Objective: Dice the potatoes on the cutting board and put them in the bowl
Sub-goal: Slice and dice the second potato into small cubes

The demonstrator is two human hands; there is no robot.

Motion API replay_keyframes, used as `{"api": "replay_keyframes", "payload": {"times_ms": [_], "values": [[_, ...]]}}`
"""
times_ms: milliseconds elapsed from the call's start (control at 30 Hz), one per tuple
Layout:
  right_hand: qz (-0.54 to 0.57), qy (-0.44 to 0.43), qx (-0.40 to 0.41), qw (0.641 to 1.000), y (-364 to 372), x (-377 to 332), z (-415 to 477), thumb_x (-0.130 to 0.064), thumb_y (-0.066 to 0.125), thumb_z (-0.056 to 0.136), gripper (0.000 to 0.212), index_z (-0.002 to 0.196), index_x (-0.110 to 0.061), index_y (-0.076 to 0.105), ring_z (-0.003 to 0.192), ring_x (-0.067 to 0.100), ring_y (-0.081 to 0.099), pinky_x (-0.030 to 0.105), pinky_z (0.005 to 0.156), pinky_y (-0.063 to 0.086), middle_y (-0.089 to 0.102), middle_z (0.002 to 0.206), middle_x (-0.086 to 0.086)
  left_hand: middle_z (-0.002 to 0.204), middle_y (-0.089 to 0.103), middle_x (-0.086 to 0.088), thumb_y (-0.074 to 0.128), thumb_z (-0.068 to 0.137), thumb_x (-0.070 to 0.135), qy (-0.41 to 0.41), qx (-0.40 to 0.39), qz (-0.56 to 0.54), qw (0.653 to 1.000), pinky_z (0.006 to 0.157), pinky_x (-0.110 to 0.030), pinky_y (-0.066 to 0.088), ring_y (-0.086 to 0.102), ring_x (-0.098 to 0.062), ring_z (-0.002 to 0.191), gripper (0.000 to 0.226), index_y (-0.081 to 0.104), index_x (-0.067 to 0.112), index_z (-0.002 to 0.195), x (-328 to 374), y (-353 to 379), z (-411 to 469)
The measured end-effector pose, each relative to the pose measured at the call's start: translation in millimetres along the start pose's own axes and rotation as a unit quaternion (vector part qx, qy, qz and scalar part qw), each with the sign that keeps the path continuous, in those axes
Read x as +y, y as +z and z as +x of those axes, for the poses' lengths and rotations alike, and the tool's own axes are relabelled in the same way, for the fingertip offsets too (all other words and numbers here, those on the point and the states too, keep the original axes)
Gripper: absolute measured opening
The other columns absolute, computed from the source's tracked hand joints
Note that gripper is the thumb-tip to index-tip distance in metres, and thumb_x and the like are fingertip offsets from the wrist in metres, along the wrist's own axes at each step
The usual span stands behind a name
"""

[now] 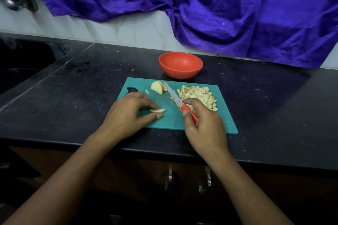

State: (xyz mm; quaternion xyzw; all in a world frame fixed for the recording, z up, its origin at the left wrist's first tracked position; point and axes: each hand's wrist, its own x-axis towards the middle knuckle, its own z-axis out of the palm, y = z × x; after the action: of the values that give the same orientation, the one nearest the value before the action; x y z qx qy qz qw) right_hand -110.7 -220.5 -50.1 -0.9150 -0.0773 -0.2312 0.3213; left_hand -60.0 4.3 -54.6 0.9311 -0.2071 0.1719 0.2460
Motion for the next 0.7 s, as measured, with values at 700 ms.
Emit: {"api": "replay_keyframes", "payload": {"times_ms": [700], "values": [[-0.041,-0.027,-0.035,0.998,2.8,-12.2,-7.9,-0.032,0.056,0.102,0.029,0.13,-0.034,0.061,0.07,-0.003,0.052,0.016,0.057,0.033,0.062,0.088,-0.019,0.094,0.056,0.014,0.07,0.087,0.013,-0.062,0.014,-0.064,0.996,0.07,-0.025,0.04,0.054,-0.004,0.087,0.022,0.075,0.035,0.089,-0.9,-2.6,-0.3]]}}
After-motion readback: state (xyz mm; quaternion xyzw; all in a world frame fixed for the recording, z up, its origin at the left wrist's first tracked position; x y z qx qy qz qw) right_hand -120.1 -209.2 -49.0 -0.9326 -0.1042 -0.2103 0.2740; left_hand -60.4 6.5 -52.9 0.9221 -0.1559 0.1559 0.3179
